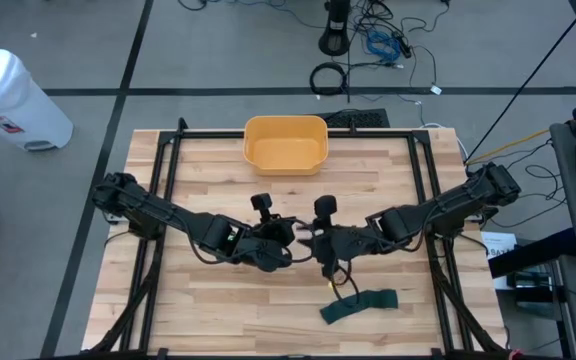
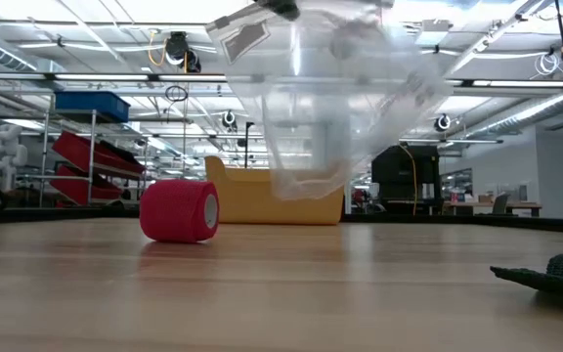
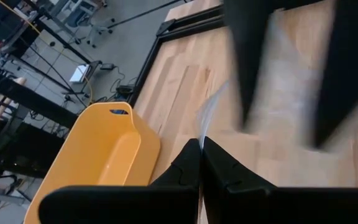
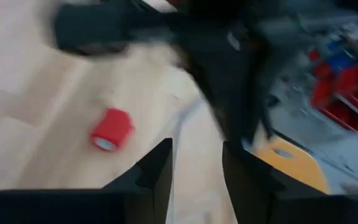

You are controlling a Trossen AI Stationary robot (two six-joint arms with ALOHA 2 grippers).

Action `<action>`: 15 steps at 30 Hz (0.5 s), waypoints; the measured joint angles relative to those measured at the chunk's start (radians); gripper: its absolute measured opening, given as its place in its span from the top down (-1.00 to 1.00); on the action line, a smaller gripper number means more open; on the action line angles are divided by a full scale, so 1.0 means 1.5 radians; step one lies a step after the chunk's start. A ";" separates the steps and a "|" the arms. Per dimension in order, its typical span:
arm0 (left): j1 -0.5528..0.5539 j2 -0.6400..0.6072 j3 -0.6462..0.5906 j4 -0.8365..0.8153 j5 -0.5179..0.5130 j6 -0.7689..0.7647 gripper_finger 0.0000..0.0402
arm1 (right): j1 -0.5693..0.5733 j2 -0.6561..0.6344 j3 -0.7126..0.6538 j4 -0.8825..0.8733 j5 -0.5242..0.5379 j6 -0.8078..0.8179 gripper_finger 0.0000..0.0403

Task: Roll bandage
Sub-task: Open the transparent zip bag

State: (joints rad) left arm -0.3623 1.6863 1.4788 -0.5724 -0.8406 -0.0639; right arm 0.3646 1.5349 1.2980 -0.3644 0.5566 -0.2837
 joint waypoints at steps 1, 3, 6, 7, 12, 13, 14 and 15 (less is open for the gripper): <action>-0.001 0.000 0.000 0.000 0.000 0.000 0.99 | -0.004 0.000 0.000 -0.009 0.010 -0.002 0.40; -0.001 0.000 0.000 0.001 0.000 0.000 0.99 | -0.008 0.000 0.000 -0.028 0.011 0.000 0.47; -0.001 0.000 0.000 0.013 0.000 0.005 0.99 | -0.012 0.001 0.000 -0.061 0.012 0.011 0.62; -0.002 0.000 0.000 0.016 0.000 0.012 0.99 | -0.015 0.003 0.000 -0.073 0.012 0.013 0.67; -0.004 0.000 0.000 0.044 0.020 0.020 0.99 | -0.030 0.027 0.000 -0.107 0.013 0.024 0.92; -0.004 0.000 0.000 0.052 0.028 0.029 0.99 | -0.031 0.033 0.000 -0.110 0.012 0.024 0.96; -0.004 0.000 0.000 0.058 0.032 0.032 0.99 | -0.031 0.037 0.000 -0.110 0.011 0.024 0.98; -0.005 0.000 0.000 0.061 0.032 0.034 0.99 | -0.031 0.042 0.000 -0.110 0.005 0.023 0.98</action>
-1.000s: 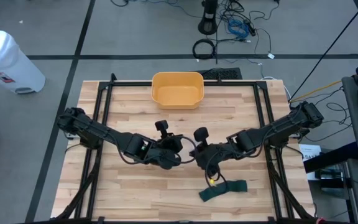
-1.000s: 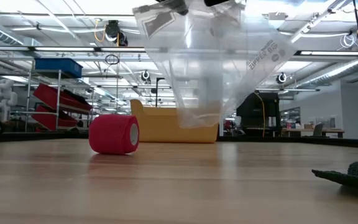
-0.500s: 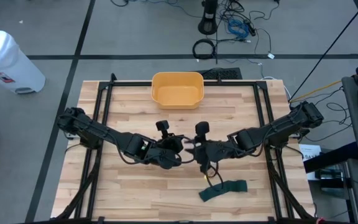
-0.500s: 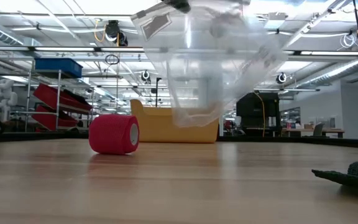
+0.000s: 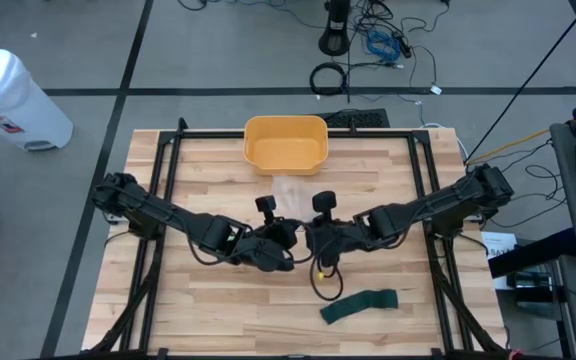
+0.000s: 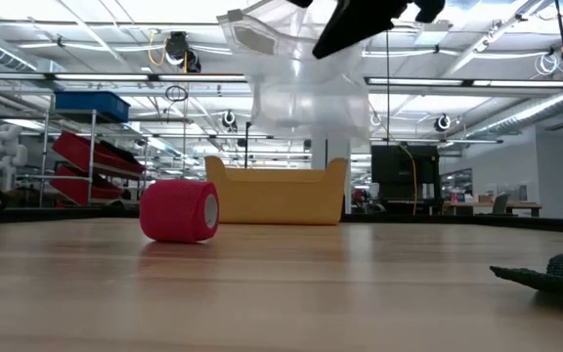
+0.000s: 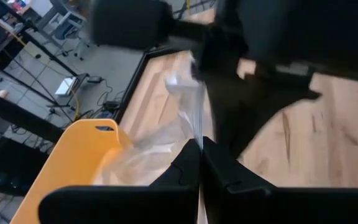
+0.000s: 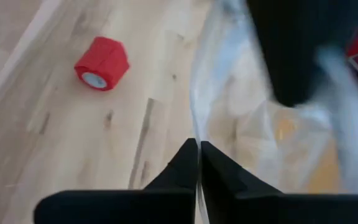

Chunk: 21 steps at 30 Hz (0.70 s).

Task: Roll bandage
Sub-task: Open the transparent zip bag

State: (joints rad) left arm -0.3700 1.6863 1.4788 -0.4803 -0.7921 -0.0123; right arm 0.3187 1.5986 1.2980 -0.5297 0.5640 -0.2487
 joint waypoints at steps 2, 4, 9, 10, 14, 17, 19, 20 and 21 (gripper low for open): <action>0.000 0.000 0.000 0.000 0.000 0.001 0.99 | 0.000 0.004 0.000 0.000 -0.033 -0.001 0.97; 0.000 0.000 0.000 -0.012 -0.013 0.000 0.99 | 0.000 0.004 0.000 0.001 -0.079 0.003 0.96; 0.000 0.000 0.000 -0.048 -0.092 -0.005 0.99 | 0.012 -0.003 0.000 -0.003 -0.152 0.019 0.98; 0.000 0.000 0.000 -0.052 -0.103 -0.005 0.99 | 0.017 -0.004 0.000 -0.006 -0.154 0.019 0.98; 0.000 0.000 0.000 -0.055 -0.123 -0.004 0.99 | 0.024 -0.005 0.000 -0.018 -0.182 0.021 0.98; 0.000 0.000 0.000 -0.055 -0.121 -0.004 0.99 | 0.024 -0.005 0.000 -0.016 -0.214 0.022 0.98; 0.000 0.000 0.000 -0.054 -0.105 -0.004 0.99 | 0.024 -0.005 0.000 -0.010 -0.214 0.022 0.98; 0.000 0.000 0.000 -0.052 -0.096 -0.004 0.99 | 0.024 -0.005 0.000 -0.008 -0.206 0.022 0.98; 0.000 0.000 0.000 -0.053 -0.090 -0.004 0.99 | 0.024 -0.005 0.000 -0.007 -0.191 0.022 0.98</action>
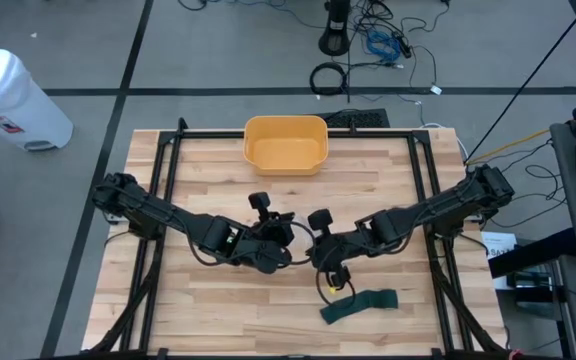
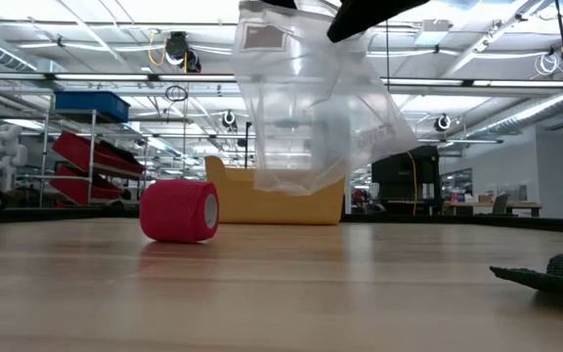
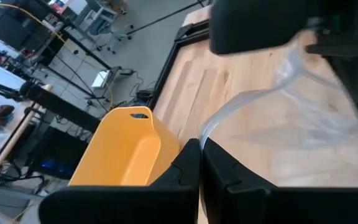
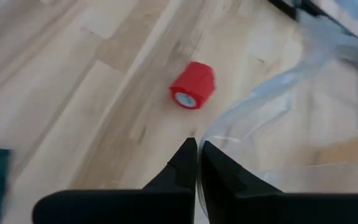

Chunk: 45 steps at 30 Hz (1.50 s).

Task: Roll bandage
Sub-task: Open the transparent zip bag, then put the rolled red bandage into the transparent zip bag

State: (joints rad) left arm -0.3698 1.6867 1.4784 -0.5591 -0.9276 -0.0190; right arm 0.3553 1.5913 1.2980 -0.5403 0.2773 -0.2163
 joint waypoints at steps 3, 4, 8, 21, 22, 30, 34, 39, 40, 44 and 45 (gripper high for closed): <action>0.000 0.000 0.000 -0.004 0.001 0.000 0.99 | 0.000 -0.003 0.000 0.009 0.036 -0.005 0.96; 0.000 0.000 0.000 -0.006 0.000 0.000 0.99 | 0.000 -0.006 0.000 0.010 0.041 -0.005 0.93; 0.000 0.000 0.000 -0.037 -0.036 -0.003 0.99 | 0.010 -0.018 0.000 0.019 0.072 0.004 0.76; 0.005 0.000 0.000 -0.144 -0.048 -0.053 0.99 | 0.090 -0.021 0.000 0.020 0.118 0.186 0.30; 0.005 0.000 0.000 -0.154 -0.050 -0.053 0.99 | 0.096 -0.021 -0.001 0.018 0.124 0.195 0.30; 0.005 0.000 0.000 -0.214 -0.051 -0.069 0.99 | 0.140 -0.008 -0.001 0.087 0.151 0.255 0.29; 0.005 0.000 0.000 -0.219 -0.051 -0.065 0.99 | 0.145 0.059 -0.001 0.117 0.212 0.295 0.29; 0.005 0.000 0.000 -0.241 -0.061 -0.069 0.99 | 0.133 0.198 -0.002 0.232 0.237 0.350 0.29; 0.005 0.000 0.000 -0.248 -0.061 -0.070 0.99 | 0.130 0.227 -0.002 0.273 0.236 0.356 0.29; 0.003 0.000 0.000 -0.261 -0.061 -0.071 0.99 | 0.121 0.327 -0.002 0.448 0.250 0.359 0.29; 0.002 0.000 0.000 -0.266 -0.061 -0.071 0.99 | 0.120 0.349 -0.002 0.488 0.267 0.358 0.29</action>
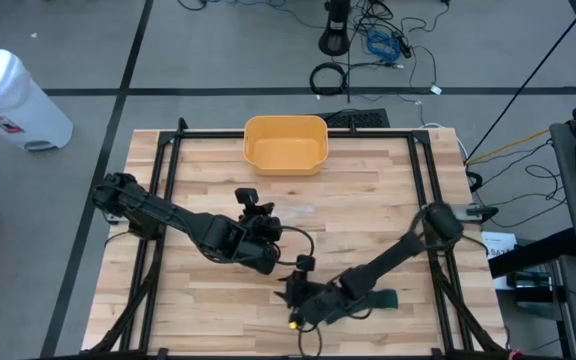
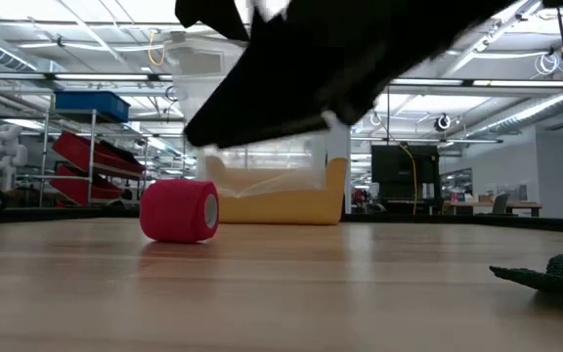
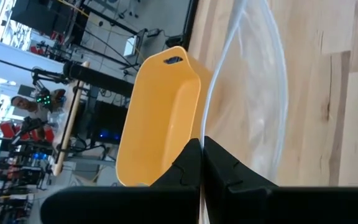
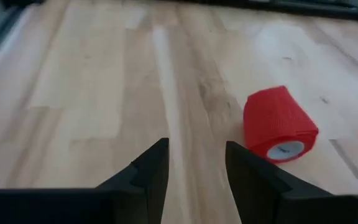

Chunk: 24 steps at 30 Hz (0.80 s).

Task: Roll bandage
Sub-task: Put the rolled red bandage into the transparent zip bag

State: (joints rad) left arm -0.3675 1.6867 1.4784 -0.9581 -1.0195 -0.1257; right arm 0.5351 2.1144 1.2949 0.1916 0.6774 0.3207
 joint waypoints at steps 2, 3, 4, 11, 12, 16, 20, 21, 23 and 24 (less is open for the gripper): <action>-0.005 0.000 0.000 -0.002 0.000 0.000 0.99 | -0.006 0.036 0.000 0.054 0.022 -0.002 0.29; -0.006 0.000 0.000 -0.003 0.000 0.000 0.99 | -0.011 0.050 0.000 0.071 0.025 0.008 0.29; -0.009 0.000 0.000 -0.002 0.000 0.000 0.99 | -0.017 0.062 0.000 0.084 0.025 0.022 0.29; -0.023 0.000 0.000 -0.011 0.000 -0.001 0.99 | -0.047 0.102 0.000 0.134 0.022 0.078 0.15; -0.023 0.000 0.000 -0.012 0.000 -0.005 0.99 | -0.049 0.104 0.000 0.139 0.022 0.085 0.10; -0.023 0.000 0.000 -0.024 0.001 -0.024 0.99 | -0.052 0.105 0.000 0.123 0.032 0.099 -0.10; -0.023 0.000 0.000 -0.032 0.006 -0.035 0.99 | -0.042 0.104 0.000 0.123 0.062 0.099 -0.20; -0.023 0.000 0.000 -0.032 0.006 -0.035 0.99 | -0.039 0.104 0.000 0.123 0.064 0.100 -0.21; -0.023 0.000 0.000 -0.032 0.006 -0.036 0.99 | -0.035 0.104 0.000 0.123 0.070 0.098 -0.21; -0.023 0.000 0.000 -0.031 0.006 -0.035 0.99 | -0.037 0.104 0.000 0.121 0.071 0.095 -0.20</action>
State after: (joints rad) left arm -0.4019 1.6863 1.4784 -1.0050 -1.0102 -0.1789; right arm 0.4802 2.2700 1.2949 0.3725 0.7838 0.4630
